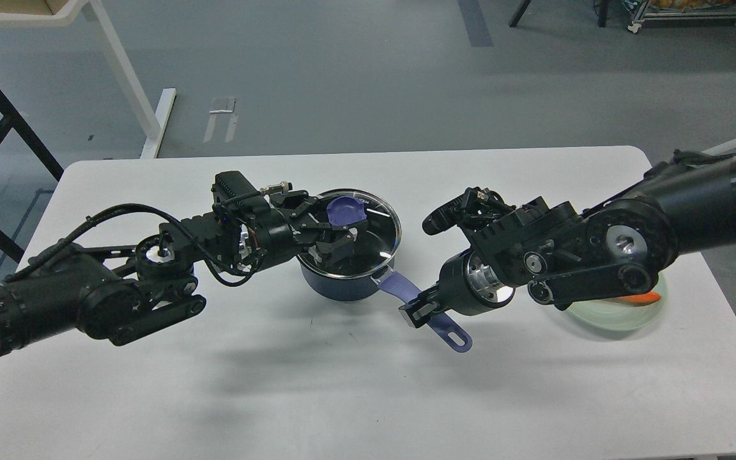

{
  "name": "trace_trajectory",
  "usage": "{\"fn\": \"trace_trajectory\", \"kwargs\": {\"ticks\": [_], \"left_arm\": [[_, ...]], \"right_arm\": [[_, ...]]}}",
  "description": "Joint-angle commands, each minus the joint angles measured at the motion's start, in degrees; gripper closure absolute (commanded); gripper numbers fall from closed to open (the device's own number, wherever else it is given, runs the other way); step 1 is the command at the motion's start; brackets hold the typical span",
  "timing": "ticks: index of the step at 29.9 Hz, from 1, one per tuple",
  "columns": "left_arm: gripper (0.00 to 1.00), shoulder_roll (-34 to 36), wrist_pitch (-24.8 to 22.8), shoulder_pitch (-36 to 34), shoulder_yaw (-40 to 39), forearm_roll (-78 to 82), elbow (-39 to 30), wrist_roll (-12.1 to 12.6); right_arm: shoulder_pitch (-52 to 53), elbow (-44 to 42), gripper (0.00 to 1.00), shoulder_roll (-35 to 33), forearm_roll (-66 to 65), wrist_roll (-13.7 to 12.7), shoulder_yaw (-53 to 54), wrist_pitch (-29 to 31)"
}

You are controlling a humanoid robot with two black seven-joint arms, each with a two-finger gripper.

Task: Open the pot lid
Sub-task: 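Lift the glass lid off the saucepan with the left gripper, then move the lid beside the pot and set it on the table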

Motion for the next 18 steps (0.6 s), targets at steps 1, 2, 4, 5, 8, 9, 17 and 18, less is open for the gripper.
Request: {"fn": "trace_trajectory", "kwargs": {"ticks": [1,2,4,5,8,9,17,18], "left_arm": [[0.54,-0.03,-0.03,-0.13,0.0,-0.07,-0.13,-0.13],[0.54,0.06,-0.03,-0.14,0.0,-0.16,-0.22,-0.13],[0.54,0.41,-0.03,-0.22,-0.09,-0.16,-0.57,-0.13],[0.54,0.67,-0.03,-0.31,-0.26,-0.25,-0.74,-0.22],[0.54,2.16,0.05,-1.62,-0.97,-0.6,-1.27,-0.31],[0.54,2.95,0.05,-2.15,-1.06,-0.77,-1.36,-0.4],[0.55,14.01,-0.03,-3.74,-0.97,-10.17,-3.64,-2.86],[0.55,16.03,-0.03,-3.74,-0.71,-10.61,-3.91,-3.21]], "right_arm": [[-0.01,0.0,0.81,0.08,0.08,0.02,0.0,0.01],[-0.01,0.0,0.81,0.08,0.08,0.02,0.0,0.01],[-0.01,0.0,0.81,-0.01,0.08,0.02,0.0,0.01],[-0.01,0.0,0.81,-0.01,0.08,0.02,0.0,0.01],[-0.01,0.0,0.81,-0.01,0.08,0.02,0.0,0.01],[-0.01,0.0,0.81,-0.01,0.08,0.02,0.0,0.01],[-0.01,-0.09,0.81,0.17,0.25,0.02,0.26,0.01],[-0.01,-0.09,0.81,0.17,0.25,0.02,0.17,0.01]]}}
